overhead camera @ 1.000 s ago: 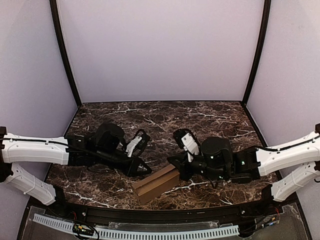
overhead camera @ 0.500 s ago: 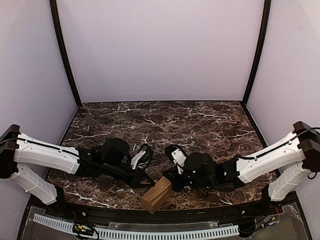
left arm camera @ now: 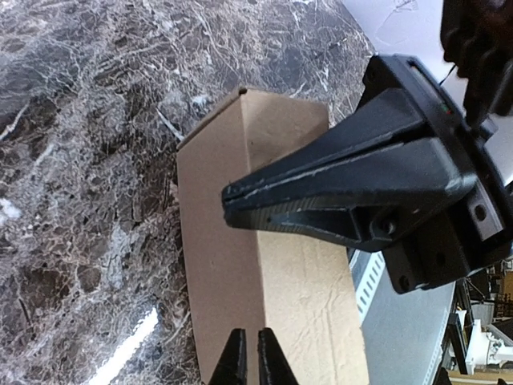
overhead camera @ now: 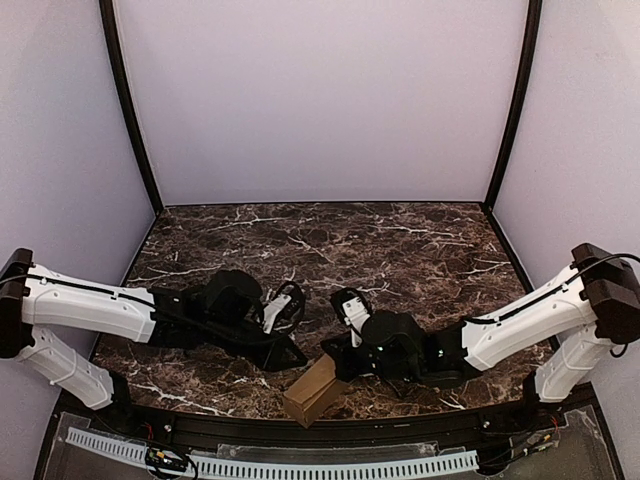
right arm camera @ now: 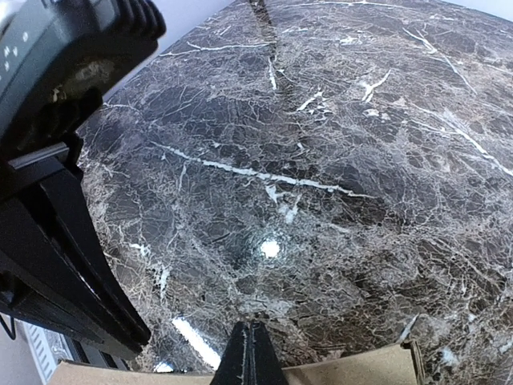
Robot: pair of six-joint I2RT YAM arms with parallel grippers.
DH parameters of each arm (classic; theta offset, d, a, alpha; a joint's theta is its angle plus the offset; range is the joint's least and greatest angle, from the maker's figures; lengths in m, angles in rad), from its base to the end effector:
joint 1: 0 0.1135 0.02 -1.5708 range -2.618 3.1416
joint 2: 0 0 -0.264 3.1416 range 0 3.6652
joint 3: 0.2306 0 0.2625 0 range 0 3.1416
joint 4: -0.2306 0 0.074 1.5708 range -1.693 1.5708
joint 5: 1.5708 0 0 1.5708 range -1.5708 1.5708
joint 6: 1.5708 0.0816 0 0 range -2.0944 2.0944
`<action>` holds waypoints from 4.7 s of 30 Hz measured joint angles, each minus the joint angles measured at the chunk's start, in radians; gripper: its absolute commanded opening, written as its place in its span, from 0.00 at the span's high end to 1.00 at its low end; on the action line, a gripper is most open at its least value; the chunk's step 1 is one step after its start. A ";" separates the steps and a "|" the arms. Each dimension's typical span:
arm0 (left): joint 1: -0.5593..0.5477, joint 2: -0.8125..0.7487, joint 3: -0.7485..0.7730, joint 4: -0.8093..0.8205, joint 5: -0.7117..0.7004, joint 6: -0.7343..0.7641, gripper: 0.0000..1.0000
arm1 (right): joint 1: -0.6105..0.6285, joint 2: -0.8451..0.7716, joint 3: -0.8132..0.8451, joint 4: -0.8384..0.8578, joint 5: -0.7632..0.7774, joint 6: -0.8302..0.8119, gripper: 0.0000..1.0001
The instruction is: Fold the paper box
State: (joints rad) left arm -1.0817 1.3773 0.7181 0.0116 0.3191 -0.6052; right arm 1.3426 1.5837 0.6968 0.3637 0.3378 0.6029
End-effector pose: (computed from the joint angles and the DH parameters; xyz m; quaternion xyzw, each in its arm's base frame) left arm 0.1319 -0.3023 0.1721 0.2774 0.8423 -0.4230 0.1861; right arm 0.1083 0.3467 0.1419 -0.2302 0.8263 0.3255 0.3979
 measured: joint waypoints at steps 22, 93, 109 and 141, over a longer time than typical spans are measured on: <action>-0.092 0.132 0.041 0.150 0.137 0.000 0.93 | 0.000 -0.010 0.007 -0.031 0.002 0.053 1.00; -0.101 -0.023 0.067 -0.156 -0.030 0.036 0.95 | -0.040 -0.226 -0.139 -0.106 -0.169 0.045 1.00; -0.109 -0.114 0.063 -0.182 0.117 -0.010 0.95 | -0.040 -0.205 -0.132 -0.084 -0.166 0.048 1.00; -0.129 -0.113 0.056 -0.111 -0.114 0.034 0.84 | -0.040 -0.243 -0.105 -0.197 -0.102 0.053 1.00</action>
State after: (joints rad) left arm -1.2110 1.2648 0.7738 -0.0990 0.2047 -0.5713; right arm 1.3022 1.3403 0.5922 0.1665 0.2359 0.6556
